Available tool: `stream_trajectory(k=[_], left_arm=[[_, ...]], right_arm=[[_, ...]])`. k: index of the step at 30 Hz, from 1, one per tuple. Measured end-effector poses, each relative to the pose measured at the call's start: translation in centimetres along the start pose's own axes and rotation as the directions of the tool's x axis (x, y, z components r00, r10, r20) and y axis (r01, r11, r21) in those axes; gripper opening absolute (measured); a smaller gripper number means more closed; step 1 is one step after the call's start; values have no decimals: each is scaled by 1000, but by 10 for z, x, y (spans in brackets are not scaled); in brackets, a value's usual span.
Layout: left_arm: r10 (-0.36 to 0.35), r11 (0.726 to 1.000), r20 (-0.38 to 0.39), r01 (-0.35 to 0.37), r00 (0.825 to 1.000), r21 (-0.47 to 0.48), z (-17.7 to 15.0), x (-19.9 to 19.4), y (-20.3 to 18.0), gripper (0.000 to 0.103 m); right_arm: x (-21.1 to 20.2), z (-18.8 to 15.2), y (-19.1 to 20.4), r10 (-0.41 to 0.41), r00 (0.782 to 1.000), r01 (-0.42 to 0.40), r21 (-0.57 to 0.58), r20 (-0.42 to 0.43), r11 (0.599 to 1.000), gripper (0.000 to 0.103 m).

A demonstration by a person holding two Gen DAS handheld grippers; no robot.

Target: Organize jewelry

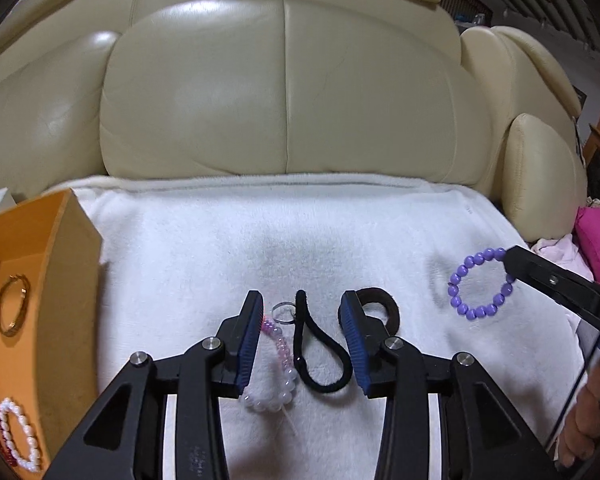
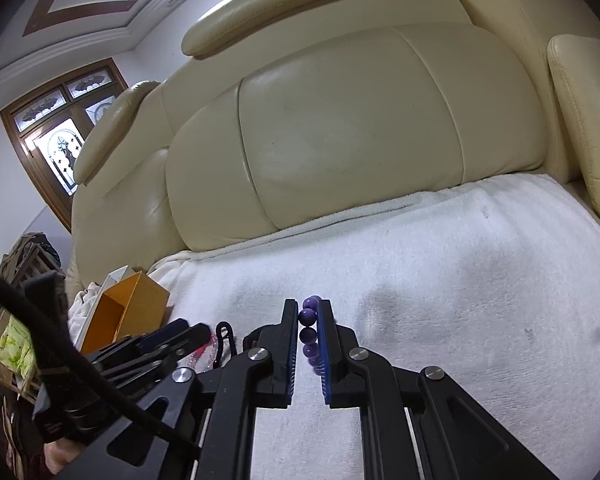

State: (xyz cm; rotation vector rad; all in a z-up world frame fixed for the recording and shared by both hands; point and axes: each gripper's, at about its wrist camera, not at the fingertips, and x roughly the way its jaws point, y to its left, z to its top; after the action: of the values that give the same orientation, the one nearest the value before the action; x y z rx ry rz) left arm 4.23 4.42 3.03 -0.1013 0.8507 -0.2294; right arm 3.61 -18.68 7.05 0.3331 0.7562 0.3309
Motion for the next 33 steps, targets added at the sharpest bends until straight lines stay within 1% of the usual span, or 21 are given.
stream_trajectory(k=[2, 4, 6, 8, 9, 10, 11, 14, 21, 26, 33], left_arm=[[11, 1000, -19, -11, 1000, 2, -1, 8, -1, 41], [8, 1000, -31, -8, 999, 1, -1, 15, -3, 41], [7, 1000, -31, -7, 1000, 9, 0, 19, -7, 33], [-1, 1000, -32, 2, 999, 19, 0, 20, -11, 20], [4, 1000, -32, -3, 999, 26, 0, 20, -13, 17], [10, 1000, -35, -9, 999, 30, 0, 21, -14, 11], [19, 999, -40, -17, 999, 34, -1, 22, -15, 9], [20, 999, -27, -19, 999, 40, -1, 18, -19, 7], [52, 995, 27, -54, 998, 83, -2, -4, -32, 7], [71, 993, 56, -76, 996, 85, -2, -16, -31, 7], [79, 993, 78, -85, 994, 83, -2, -32, -26, 7]], right_arm=[[3, 0, 1, 3, 1000, -3, -1, -8, 1000, 10], [4, -1, 1, 5, 1000, -5, -4, -12, 1000, 10], [3, -2, 1, 2, 1000, -2, -7, -12, 1000, 10], [4, -3, 0, 0, 1000, 0, -10, -14, 1000, 10], [4, -3, 0, -2, 1000, 2, -11, -15, 1000, 10], [4, -3, 0, -3, 1000, 3, -12, -17, 1000, 10], [4, -4, 0, -4, 1000, 3, -12, -17, 1000, 10], [2, -4, 1, -5, 1000, 5, -16, -11, 1000, 10], [0, -5, 5, -8, 1000, 8, -20, 0, 1000, 10], [-1, -7, 11, -5, 1000, 5, -34, 6, 999, 10], [0, -9, 17, -1, 1000, 1, -51, 6, 999, 10]])
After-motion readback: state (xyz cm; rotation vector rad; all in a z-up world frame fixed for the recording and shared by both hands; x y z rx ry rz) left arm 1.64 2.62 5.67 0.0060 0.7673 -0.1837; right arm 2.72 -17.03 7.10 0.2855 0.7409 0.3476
